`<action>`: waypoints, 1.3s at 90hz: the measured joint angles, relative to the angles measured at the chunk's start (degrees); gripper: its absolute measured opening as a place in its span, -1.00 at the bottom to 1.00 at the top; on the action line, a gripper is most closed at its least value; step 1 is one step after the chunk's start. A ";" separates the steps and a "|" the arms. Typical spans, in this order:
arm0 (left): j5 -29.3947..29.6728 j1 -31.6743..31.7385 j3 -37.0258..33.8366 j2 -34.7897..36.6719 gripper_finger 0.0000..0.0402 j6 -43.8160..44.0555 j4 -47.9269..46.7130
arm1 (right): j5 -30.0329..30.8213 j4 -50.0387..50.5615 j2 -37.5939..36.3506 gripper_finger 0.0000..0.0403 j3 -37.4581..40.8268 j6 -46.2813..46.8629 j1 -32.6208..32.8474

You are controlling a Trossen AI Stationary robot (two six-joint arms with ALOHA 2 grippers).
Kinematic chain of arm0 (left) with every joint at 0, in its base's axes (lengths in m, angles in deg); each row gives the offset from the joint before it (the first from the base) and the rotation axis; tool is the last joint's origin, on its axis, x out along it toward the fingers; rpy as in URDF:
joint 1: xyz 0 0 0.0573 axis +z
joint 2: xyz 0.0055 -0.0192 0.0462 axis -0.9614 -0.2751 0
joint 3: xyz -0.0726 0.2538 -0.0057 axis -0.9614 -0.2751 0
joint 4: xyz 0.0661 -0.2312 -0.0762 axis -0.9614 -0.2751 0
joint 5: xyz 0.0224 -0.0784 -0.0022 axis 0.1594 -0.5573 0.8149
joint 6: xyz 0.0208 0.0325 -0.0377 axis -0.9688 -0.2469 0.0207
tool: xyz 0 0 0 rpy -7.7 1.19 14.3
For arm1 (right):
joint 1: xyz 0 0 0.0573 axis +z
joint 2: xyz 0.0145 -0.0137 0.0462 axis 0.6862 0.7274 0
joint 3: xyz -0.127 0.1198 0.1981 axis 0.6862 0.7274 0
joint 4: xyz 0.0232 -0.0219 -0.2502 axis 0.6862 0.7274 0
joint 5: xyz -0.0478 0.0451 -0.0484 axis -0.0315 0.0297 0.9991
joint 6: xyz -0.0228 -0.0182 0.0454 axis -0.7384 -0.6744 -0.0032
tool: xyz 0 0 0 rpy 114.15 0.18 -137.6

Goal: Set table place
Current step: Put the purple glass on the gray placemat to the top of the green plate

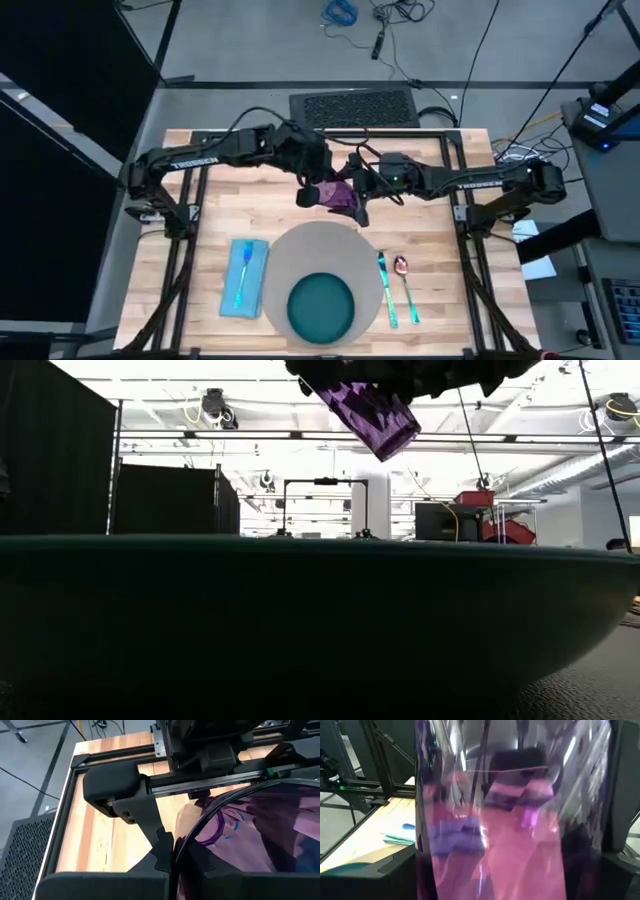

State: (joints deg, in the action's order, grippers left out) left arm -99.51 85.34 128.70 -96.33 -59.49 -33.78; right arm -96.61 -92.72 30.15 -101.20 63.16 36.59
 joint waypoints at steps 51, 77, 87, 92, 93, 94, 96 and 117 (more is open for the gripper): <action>-3.88 0.32 0.09 -2.10 -1.00 0.45 1.49 | 0.23 0.87 -0.02 0.89 -0.02 2.17 0.55; -3.82 0.31 0.09 -1.60 -0.99 1.07 1.40 | 0.32 0.41 -0.02 0.89 -0.02 2.11 0.48; -3.84 0.31 0.09 -1.58 -0.96 1.09 1.59 | 0.39 0.31 -0.02 0.86 -0.03 2.16 0.48; -3.82 0.31 0.09 -1.58 -0.94 1.13 1.70 | 0.54 0.23 -0.02 0.82 -0.05 2.17 0.48; -3.82 0.31 0.09 -1.58 -0.94 1.12 1.73 | 0.58 0.23 -0.02 0.81 -0.07 2.16 0.48; -3.82 0.31 0.09 -1.58 -0.94 1.11 1.75 | 0.64 0.25 -0.02 0.80 -0.07 2.16 0.48; -3.82 0.31 0.09 -1.58 -0.94 1.13 1.78 | 0.69 0.28 -0.02 0.78 -0.07 2.18 0.48; -3.80 0.31 0.09 -1.58 -0.93 1.31 1.88 | 0.64 0.37 -0.02 0.75 -0.09 2.14 0.46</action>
State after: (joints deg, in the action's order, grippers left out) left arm -103.31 85.65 128.79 -97.91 -58.18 -31.90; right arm -95.97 -92.35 30.13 -101.29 65.30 37.04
